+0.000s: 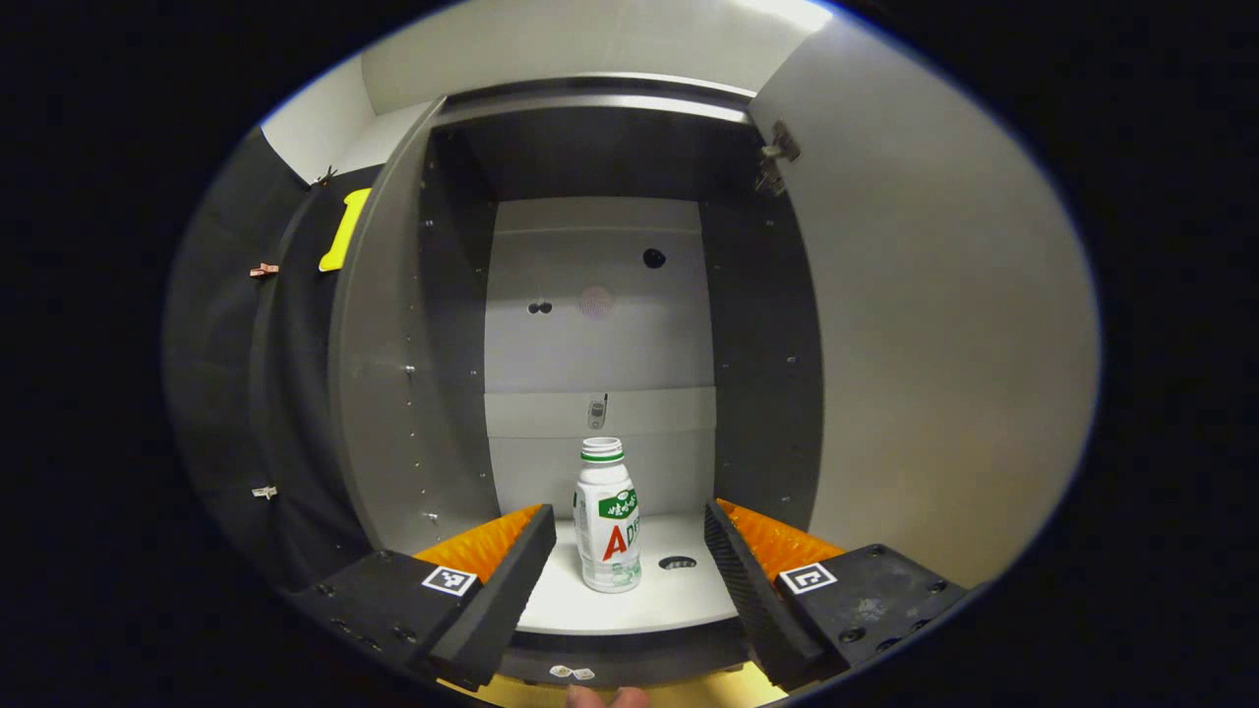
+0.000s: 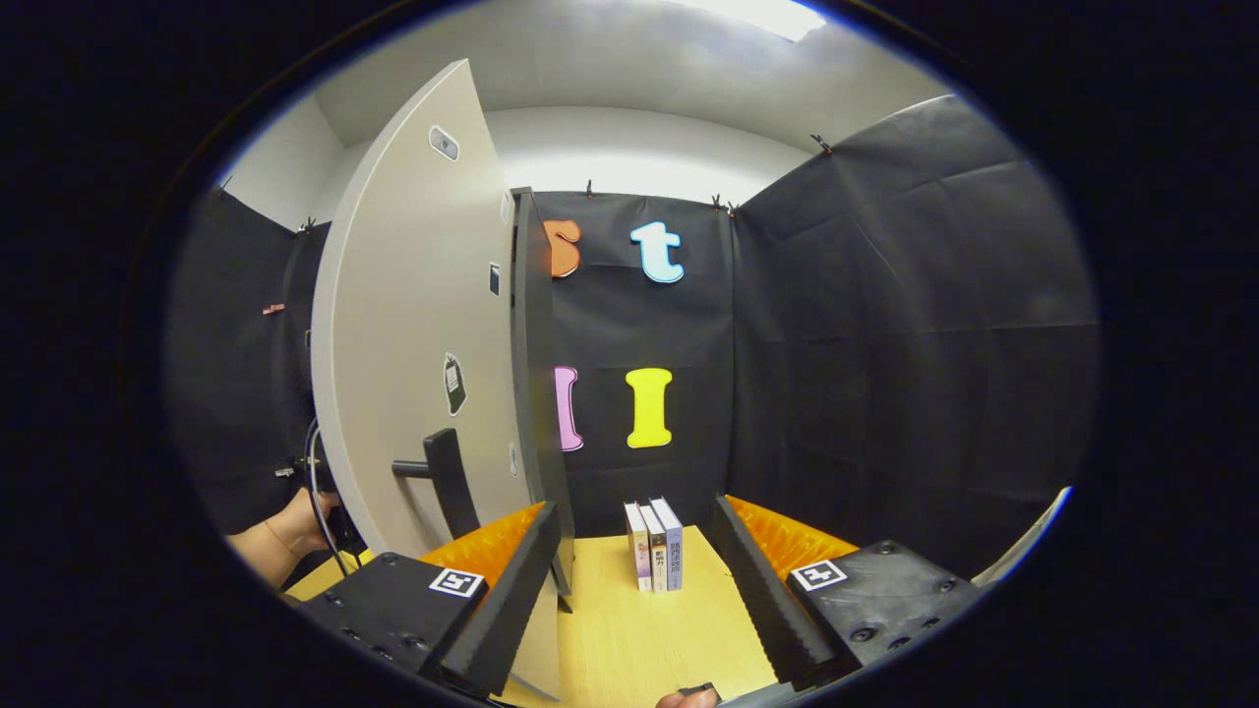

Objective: Open the cabinet door with the right hand, grasp the bottle in the cabinet with the left hand and place it on the coaster, then close the cabinet door with the right hand.

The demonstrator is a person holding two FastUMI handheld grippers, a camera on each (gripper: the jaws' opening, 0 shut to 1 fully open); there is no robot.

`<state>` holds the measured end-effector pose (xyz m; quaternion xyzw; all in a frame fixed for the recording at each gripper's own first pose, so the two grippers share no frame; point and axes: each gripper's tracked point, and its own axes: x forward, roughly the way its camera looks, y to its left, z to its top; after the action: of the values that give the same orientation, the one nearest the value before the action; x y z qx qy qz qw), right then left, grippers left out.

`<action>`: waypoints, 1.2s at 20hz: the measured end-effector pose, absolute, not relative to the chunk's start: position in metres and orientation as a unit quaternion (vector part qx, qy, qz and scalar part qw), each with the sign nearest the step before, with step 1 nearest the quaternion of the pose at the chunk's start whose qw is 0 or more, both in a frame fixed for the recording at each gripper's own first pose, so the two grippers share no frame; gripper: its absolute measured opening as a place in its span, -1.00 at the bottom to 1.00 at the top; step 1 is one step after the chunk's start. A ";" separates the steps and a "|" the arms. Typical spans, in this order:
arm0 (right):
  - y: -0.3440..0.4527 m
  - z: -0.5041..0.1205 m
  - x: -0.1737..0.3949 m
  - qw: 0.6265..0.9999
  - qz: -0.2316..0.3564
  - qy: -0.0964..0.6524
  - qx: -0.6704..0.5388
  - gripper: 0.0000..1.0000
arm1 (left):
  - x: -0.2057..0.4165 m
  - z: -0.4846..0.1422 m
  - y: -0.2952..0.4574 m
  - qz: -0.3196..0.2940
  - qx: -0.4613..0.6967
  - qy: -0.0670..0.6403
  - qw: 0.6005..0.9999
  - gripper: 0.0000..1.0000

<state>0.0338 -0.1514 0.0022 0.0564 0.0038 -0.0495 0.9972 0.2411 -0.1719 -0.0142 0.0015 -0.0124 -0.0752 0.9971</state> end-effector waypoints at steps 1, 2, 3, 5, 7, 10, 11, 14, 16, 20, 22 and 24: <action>-0.155 0.001 0.036 0.997 -0.052 0.005 0.058 1.00 | 0.254 -0.018 -0.171 -0.072 -0.002 -0.013 0.997 0.89; -0.159 0.000 0.038 0.997 -0.057 0.007 0.060 1.00 | 0.266 -0.022 -0.171 -0.071 -0.006 -0.012 0.997 0.89; -0.163 -0.001 0.041 0.996 -0.061 0.008 0.059 0.94 | 0.278 -0.027 -0.171 -0.072 -0.008 -0.009 0.997 0.91; -0.169 -0.004 0.046 0.996 -0.071 0.010 0.056 0.94 | 0.298 -0.035 -0.172 -0.074 -0.005 -0.005 0.997 0.91; -0.174 -0.006 0.051 0.995 -0.078 0.012 0.055 0.94 | 0.314 -0.043 -0.176 -0.077 -0.003 -0.002 0.997 0.92; -0.179 -0.009 0.056 0.995 -0.084 0.015 0.057 0.94 | 0.337 -0.058 -0.175 -0.070 0.002 0.003 0.998 0.92; -0.181 -0.009 0.058 0.995 -0.087 0.016 0.056 0.94 | 0.342 -0.063 -0.174 -0.065 0.004 0.007 0.998 0.92; -0.185 -0.011 0.061 0.994 -0.093 0.017 0.049 1.00 | 0.361 -0.079 -0.171 -0.054 -0.001 0.016 0.998 0.92; -0.187 -0.013 0.064 0.994 -0.096 0.019 0.045 0.94 | 0.369 -0.088 -0.171 -0.056 -0.012 0.025 0.998 0.92; -0.188 -0.013 0.068 0.994 -0.100 0.020 0.048 0.94 | 0.375 -0.099 -0.175 -0.071 -0.015 0.025 0.997 0.92; -0.186 -0.013 0.068 0.994 -0.100 0.020 0.047 0.94 | 0.373 -0.098 -0.176 -0.080 -0.007 0.019 0.997 0.65; -0.185 -0.013 0.068 0.994 -0.100 0.020 0.044 0.94 | 0.370 -0.095 -0.173 -0.081 -0.002 0.015 0.997 0.61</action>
<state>0.0677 -0.1848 -0.0127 0.0437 0.0196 -0.1001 0.9938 0.3698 -0.1733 -0.0947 -0.0023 0.0153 -0.0810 0.9966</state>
